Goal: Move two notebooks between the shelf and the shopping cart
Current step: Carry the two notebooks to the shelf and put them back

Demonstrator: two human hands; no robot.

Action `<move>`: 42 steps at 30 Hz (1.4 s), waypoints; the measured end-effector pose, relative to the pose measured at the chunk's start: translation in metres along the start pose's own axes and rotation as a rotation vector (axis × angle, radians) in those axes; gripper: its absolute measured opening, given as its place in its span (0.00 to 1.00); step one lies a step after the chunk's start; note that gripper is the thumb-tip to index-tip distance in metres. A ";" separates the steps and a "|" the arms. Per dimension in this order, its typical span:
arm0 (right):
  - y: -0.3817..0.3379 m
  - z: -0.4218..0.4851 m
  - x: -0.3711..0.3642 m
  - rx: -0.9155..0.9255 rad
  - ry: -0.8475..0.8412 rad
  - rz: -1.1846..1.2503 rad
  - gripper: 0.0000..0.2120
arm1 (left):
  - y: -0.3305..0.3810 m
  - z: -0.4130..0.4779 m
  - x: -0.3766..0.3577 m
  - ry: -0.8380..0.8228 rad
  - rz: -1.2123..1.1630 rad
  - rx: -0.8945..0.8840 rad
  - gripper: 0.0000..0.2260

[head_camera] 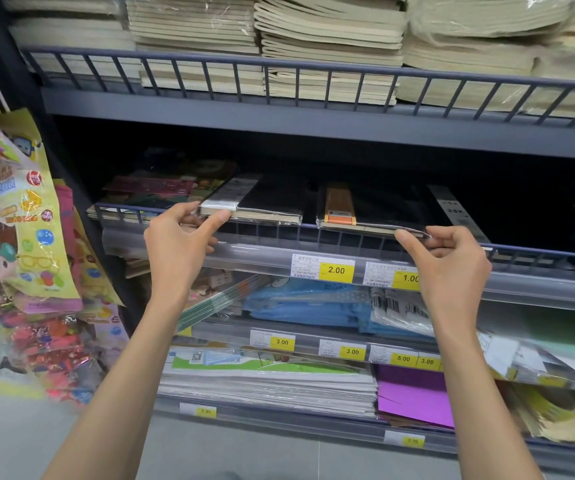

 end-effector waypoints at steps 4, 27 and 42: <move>0.000 0.001 -0.002 0.007 -0.010 -0.026 0.21 | 0.000 0.001 0.000 0.007 0.037 0.004 0.28; -0.020 -0.017 0.027 -0.006 -0.354 -0.575 0.23 | 0.015 -0.031 0.024 -0.153 0.343 -0.003 0.20; -0.139 -0.009 0.071 -0.120 -1.046 -1.042 0.31 | 0.121 -0.033 0.070 -0.756 1.049 -0.027 0.17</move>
Point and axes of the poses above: each hand's wrist, its own z-axis towards the middle knuckle, its own x-axis out of the back of the hand, y = z × x, the point moved 6 cm from there along z, towards the middle knuckle, and after that the axes turned 2 degrees about x, right-handed, at the moved point
